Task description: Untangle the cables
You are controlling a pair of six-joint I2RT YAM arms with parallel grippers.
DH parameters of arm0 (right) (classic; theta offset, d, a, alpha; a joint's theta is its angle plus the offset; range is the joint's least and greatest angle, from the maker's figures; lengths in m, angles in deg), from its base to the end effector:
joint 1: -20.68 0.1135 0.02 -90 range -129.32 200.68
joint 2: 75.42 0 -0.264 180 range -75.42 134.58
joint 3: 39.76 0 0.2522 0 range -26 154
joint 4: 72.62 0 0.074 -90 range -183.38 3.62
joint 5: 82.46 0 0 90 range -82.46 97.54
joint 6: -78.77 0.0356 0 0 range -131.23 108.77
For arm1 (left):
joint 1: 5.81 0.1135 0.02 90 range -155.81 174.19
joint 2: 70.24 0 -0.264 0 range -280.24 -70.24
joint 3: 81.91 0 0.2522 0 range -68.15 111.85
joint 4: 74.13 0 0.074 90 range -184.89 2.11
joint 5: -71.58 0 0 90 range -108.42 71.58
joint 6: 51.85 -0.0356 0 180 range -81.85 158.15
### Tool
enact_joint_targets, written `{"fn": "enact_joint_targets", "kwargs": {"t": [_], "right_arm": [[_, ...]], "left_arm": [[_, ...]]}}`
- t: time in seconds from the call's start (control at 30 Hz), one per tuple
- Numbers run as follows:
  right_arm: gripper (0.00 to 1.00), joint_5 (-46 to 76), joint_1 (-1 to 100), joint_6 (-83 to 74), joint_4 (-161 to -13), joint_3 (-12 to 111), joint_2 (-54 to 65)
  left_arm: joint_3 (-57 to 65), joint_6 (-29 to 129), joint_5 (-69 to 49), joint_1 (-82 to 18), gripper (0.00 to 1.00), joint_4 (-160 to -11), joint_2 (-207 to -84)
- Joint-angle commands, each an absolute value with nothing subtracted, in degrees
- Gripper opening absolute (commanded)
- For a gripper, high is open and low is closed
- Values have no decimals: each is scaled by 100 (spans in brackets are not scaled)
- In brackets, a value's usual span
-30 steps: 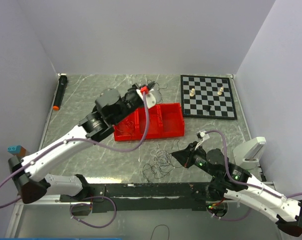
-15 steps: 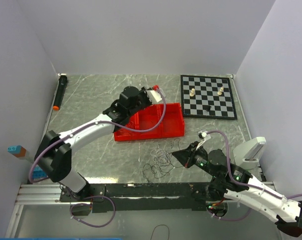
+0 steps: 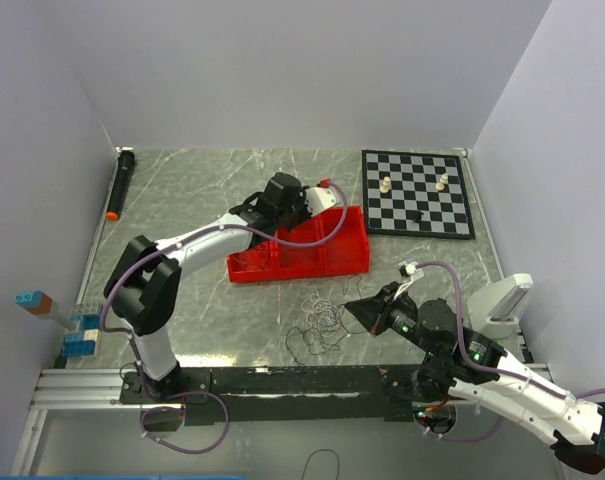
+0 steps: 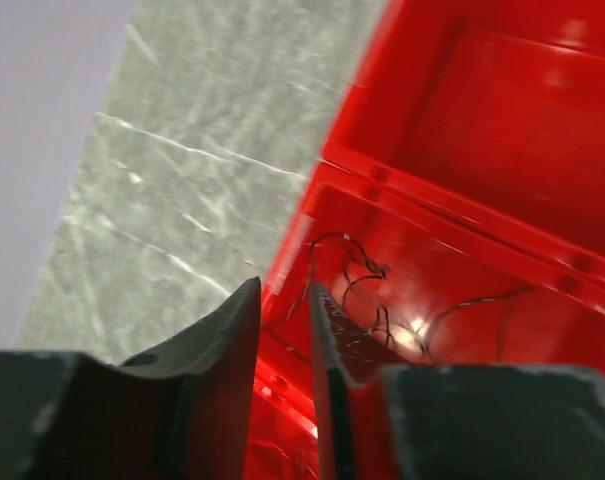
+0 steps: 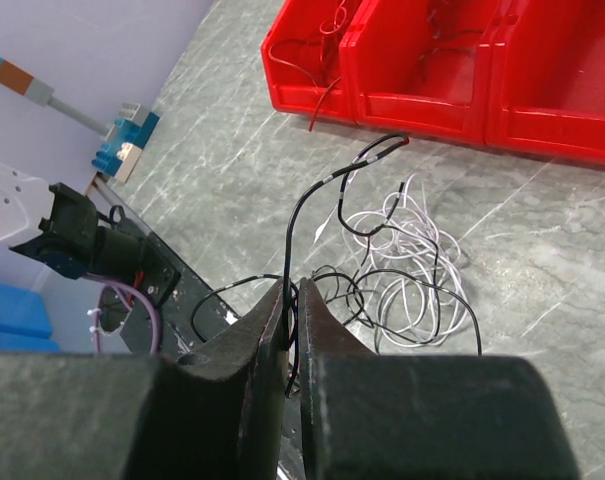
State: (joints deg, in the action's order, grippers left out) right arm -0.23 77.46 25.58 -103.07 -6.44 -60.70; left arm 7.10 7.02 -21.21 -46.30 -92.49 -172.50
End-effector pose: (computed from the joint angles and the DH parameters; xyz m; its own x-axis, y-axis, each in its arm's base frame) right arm 0.0646 0.0899 0.2386 -0.5433 0.2540 -0.8002 -0.5382 0.6262 0.5642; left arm 0.3166 -0.2681 0.2563 -0.0222 0.6979 -0.7158 0.7342 0.4973 0.4621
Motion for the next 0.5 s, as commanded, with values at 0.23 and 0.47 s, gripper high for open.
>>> {"fn": "enact_joint_targets", "kwargs": {"t": [0.23,0.47], "right_arm": [[13,33,7781,2296,-9842,-95,-5758],[13,199,7781,2094,-9578,221,-5389]], "left_arm": [[945,1046,-833,-4668,75,-10529,-16183],[1149,459,1856,-4843,80,-11934,-15173]]}}
